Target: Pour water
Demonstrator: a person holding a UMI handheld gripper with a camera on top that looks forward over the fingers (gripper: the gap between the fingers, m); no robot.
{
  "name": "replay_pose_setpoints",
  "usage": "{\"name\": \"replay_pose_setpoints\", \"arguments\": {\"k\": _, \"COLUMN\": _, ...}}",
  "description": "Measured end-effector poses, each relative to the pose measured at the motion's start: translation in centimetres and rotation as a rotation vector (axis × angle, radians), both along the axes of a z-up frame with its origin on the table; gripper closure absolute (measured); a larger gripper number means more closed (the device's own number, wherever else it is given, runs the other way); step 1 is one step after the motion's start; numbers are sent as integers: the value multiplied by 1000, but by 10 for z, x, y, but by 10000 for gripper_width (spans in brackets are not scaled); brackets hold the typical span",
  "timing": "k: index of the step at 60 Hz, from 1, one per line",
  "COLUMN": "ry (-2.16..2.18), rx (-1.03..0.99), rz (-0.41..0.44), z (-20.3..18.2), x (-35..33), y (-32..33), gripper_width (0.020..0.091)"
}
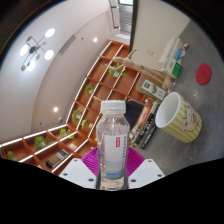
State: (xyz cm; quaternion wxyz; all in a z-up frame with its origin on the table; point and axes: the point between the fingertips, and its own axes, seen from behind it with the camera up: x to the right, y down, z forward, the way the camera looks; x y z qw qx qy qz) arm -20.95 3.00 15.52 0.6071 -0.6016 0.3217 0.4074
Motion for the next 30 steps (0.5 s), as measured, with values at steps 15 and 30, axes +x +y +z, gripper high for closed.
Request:
{"name": "replay_pose_setpoints", "arguments": {"k": 15, "ry": 629, "rx": 23, "rz": -48, "z": 21, "x": 29, "y": 11, "gripper_width": 759}}
{"name": "replay_pose_setpoints", "arguments": {"k": 30, "ry": 974, "rx": 56, "rz": -68, "z": 26, "x": 49, "y": 19, "gripper_width": 761}}
